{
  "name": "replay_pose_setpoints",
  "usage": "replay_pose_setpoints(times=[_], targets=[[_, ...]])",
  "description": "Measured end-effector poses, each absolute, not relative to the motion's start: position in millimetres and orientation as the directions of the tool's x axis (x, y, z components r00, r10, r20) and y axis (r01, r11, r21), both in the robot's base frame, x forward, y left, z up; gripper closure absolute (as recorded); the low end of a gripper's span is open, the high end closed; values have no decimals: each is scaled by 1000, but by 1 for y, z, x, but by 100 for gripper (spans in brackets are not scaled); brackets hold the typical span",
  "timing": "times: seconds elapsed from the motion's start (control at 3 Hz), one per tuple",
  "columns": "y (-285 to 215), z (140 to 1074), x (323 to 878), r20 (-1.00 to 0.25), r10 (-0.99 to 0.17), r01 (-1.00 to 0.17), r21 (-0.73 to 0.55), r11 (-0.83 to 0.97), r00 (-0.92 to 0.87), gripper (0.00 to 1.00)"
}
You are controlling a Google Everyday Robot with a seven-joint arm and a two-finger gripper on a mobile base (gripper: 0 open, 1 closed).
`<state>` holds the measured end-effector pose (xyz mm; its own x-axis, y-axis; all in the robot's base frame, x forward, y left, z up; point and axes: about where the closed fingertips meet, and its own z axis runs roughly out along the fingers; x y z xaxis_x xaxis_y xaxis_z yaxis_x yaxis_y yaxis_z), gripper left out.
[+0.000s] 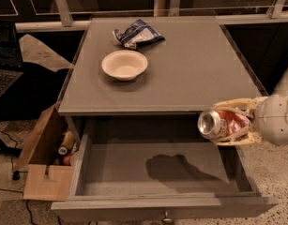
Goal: Place coke can into top drawer
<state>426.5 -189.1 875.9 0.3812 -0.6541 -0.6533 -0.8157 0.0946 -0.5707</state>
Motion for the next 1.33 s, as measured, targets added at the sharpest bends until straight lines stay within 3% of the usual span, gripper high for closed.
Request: replay_pose_setpoints(times=[1.33], targets=[[-189, 773, 473, -649, -715, -915, -403, 34, 260, 100]])
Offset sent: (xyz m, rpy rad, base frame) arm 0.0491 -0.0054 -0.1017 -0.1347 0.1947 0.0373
